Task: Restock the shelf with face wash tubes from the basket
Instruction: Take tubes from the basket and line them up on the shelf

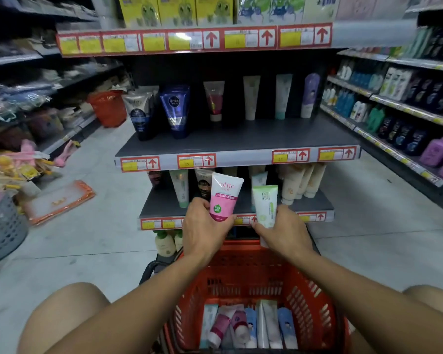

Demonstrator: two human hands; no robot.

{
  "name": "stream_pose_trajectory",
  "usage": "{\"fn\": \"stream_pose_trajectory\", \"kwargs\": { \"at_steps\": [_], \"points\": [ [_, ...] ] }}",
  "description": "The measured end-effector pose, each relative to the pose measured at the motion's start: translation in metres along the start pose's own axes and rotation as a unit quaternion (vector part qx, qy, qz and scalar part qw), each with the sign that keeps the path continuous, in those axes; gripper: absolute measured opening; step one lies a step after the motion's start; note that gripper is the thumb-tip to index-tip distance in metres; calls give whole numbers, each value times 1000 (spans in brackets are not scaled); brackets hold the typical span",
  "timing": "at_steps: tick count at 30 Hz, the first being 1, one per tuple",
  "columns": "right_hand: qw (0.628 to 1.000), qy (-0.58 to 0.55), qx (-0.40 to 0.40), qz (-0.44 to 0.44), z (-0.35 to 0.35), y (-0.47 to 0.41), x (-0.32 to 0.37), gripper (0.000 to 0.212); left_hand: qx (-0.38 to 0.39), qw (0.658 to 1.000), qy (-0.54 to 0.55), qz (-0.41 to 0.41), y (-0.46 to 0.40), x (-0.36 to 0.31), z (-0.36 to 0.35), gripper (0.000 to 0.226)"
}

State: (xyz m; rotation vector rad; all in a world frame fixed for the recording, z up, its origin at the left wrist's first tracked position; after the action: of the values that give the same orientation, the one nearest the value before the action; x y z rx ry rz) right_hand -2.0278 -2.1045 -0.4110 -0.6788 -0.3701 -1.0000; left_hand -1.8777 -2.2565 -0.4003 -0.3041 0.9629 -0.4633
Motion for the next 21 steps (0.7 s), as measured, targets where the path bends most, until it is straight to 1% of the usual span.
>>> {"fn": "stream_pose_trajectory", "kwargs": {
  "at_steps": [4, 8, 13, 16, 21],
  "points": [
    [999, 5, -16, 33, 11, -15, 25, 53, -16, 999, 25, -12, -21, -20, 7, 61],
    [998, -25, -36, 54, 23, -40, 53, 53, -40, 998, 50, -15, -45, -41, 13, 60],
    [994, -61, -74, 54, 36, -80, 76, 54, -63, 995, 79, -8, -80, -58, 12, 60],
    [991, -73, -94, 58, 42, -108, 86, 51, -72, 994, 85, -17, -108, -69, 6, 60],
    [984, -91, -143, 48, 46, -156, 96, 53, -101, 991, 90, -22, -153, -86, -5, 62]
  ]
}}
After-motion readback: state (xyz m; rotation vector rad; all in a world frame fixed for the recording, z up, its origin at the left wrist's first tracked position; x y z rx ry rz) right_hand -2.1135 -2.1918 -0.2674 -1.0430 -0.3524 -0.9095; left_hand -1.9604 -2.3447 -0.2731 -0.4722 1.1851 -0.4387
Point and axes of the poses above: each hand's wrist, its own y-axis away from the middle knuckle, its own z-axis out of the back of the hand, x = y × z, the point moved 4 cm from there along -y, towards the middle knuckle, and after that the axes turned 15 degrees about -x, right-handed, at the moved point
